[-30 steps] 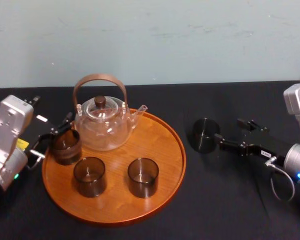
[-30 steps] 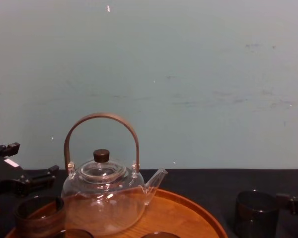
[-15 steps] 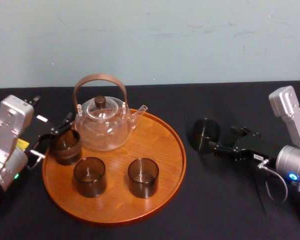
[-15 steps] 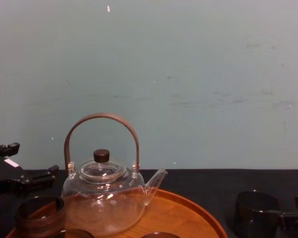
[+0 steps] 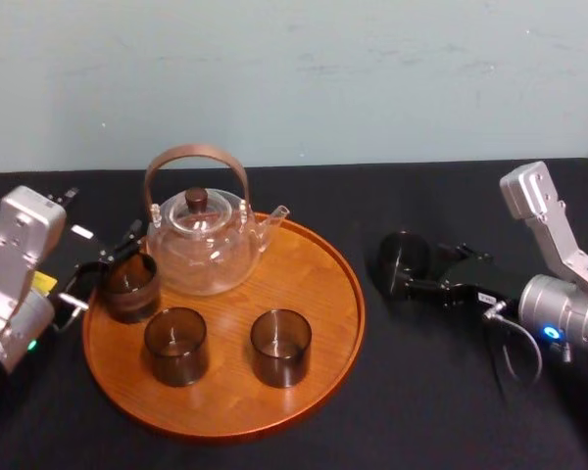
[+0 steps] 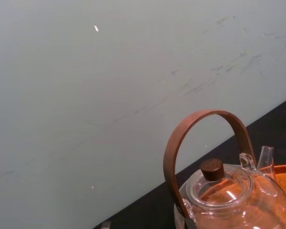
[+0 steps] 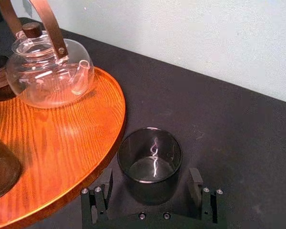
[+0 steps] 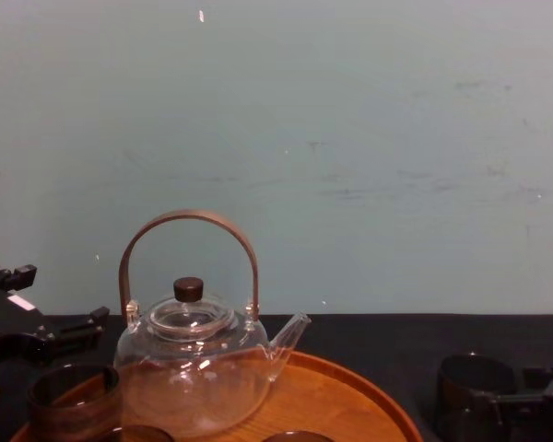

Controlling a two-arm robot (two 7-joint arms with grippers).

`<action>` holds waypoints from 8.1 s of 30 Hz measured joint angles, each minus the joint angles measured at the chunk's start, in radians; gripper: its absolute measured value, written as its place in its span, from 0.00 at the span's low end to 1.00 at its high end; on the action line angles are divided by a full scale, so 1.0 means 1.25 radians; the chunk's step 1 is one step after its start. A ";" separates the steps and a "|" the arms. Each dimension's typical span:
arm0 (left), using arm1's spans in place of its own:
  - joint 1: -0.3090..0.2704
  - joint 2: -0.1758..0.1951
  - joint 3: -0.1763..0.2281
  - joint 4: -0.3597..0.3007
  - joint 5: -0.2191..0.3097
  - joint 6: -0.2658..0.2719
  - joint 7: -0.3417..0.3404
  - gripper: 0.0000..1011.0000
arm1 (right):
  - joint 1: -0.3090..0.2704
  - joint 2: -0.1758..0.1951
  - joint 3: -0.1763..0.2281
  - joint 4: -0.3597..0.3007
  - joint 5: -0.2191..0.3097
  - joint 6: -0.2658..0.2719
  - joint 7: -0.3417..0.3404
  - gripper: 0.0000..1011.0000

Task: Pick up the glass from the table and place it on the tray.

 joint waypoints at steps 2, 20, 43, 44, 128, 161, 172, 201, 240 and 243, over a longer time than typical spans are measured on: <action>0.000 0.000 0.000 0.000 0.000 0.000 0.000 0.99 | 0.008 -0.008 -0.002 0.011 -0.006 0.000 -0.001 0.99; 0.000 0.000 0.000 0.000 0.000 0.000 0.000 0.99 | 0.049 -0.047 -0.015 0.060 -0.046 -0.007 0.007 0.99; 0.000 0.000 0.000 0.000 0.000 0.000 0.000 0.99 | 0.069 -0.071 -0.015 0.090 -0.078 -0.010 -0.009 0.99; 0.000 0.000 0.000 0.000 0.000 0.000 0.000 0.99 | 0.068 -0.070 -0.015 0.090 -0.078 -0.010 -0.008 0.99; 0.000 0.000 0.000 0.000 0.000 0.000 0.000 0.99 | 0.159 -0.080 -0.124 0.055 -0.052 -0.108 0.156 0.89; 0.000 0.000 0.000 0.000 0.000 0.000 0.000 0.99 | 0.183 -0.142 -0.158 0.207 -0.087 -0.163 0.174 0.89; 0.000 0.000 0.000 0.000 0.000 0.000 0.000 0.99 | 0.184 -0.153 -0.156 0.227 -0.099 -0.163 0.169 0.89; 0.000 0.000 0.000 0.000 0.000 0.000 0.000 0.99 | 0.183 -0.156 -0.155 0.232 -0.111 -0.161 0.163 0.99; 0.000 0.000 0.000 0.000 0.000 0.000 0.000 0.99 | 0.075 -0.047 -0.089 0.053 -0.053 -0.125 0.145 0.99; 0.000 0.000 0.000 0.000 0.000 0.000 0.000 0.99 | 0.056 -0.027 -0.078 0.023 -0.042 -0.123 0.142 0.99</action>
